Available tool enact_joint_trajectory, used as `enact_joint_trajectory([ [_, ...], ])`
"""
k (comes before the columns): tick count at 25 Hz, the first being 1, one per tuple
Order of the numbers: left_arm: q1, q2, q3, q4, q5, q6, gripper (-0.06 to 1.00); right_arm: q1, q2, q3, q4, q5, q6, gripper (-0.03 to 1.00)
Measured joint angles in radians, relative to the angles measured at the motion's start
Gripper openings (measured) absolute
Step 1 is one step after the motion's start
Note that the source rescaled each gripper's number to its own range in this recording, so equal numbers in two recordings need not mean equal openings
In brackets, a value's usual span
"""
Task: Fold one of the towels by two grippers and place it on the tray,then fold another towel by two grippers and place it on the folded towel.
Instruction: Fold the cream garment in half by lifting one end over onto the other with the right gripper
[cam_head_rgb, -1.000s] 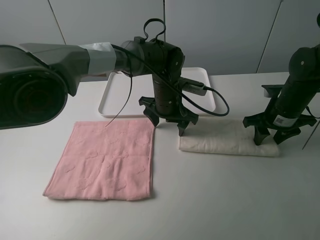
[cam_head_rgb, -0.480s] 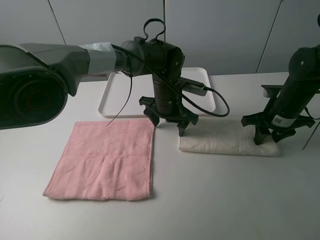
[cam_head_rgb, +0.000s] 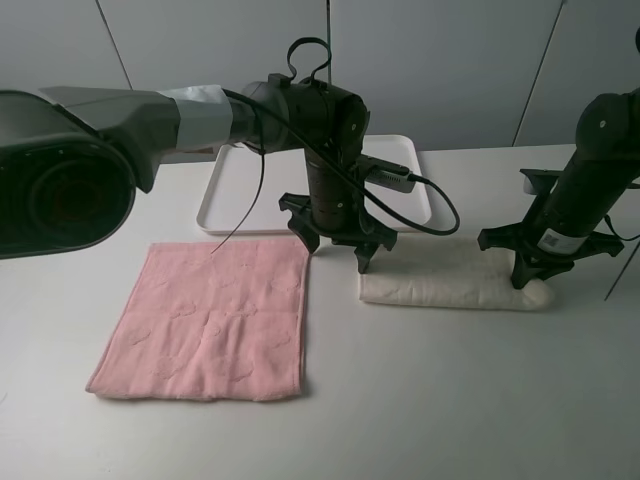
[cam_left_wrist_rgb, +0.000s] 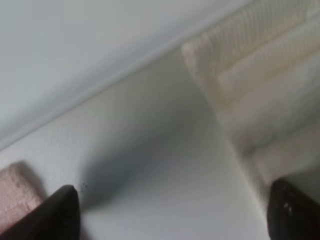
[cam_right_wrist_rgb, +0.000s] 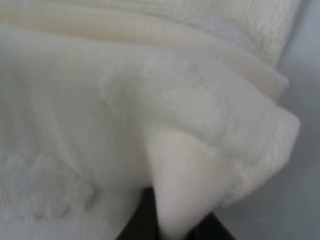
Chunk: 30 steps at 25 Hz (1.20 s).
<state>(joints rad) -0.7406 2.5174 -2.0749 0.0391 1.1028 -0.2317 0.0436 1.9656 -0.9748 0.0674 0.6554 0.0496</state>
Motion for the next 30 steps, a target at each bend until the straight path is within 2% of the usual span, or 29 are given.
enact_joint_trajectory([
  [9, 0.000, 0.000, 0.000, -0.020, 0.006, 0.000, 0.97, 0.000, -0.079, 0.010, 0.001, 0.059, -0.010, 0.06],
  [12, 0.000, 0.000, 0.000, -0.022, 0.006, 0.001, 0.97, 0.000, -0.109, 0.010, 0.049, 0.078, -0.012, 0.06],
  [15, 0.000, 0.000, 0.000, -0.024, 0.006, 0.003, 0.97, -0.002, -0.125, 0.010, 0.174, 0.088, -0.061, 0.06],
  [18, 0.000, 0.000, 0.000, -0.024, 0.006, 0.003, 0.97, -0.003, -0.130, 0.010, 0.355, 0.113, -0.164, 0.06],
  [22, 0.000, 0.000, 0.000, -0.024, 0.006, 0.010, 0.97, -0.003, -0.130, 0.010, 0.544, 0.141, -0.288, 0.06],
  [27, 0.000, 0.000, 0.000, -0.025, 0.006, 0.019, 0.97, -0.003, -0.130, 0.010, 0.705, 0.171, -0.397, 0.06],
  [30, 0.000, 0.000, 0.000, -0.025, 0.006, 0.023, 0.97, 0.002, -0.130, 0.010, 0.765, 0.199, -0.453, 0.06],
])
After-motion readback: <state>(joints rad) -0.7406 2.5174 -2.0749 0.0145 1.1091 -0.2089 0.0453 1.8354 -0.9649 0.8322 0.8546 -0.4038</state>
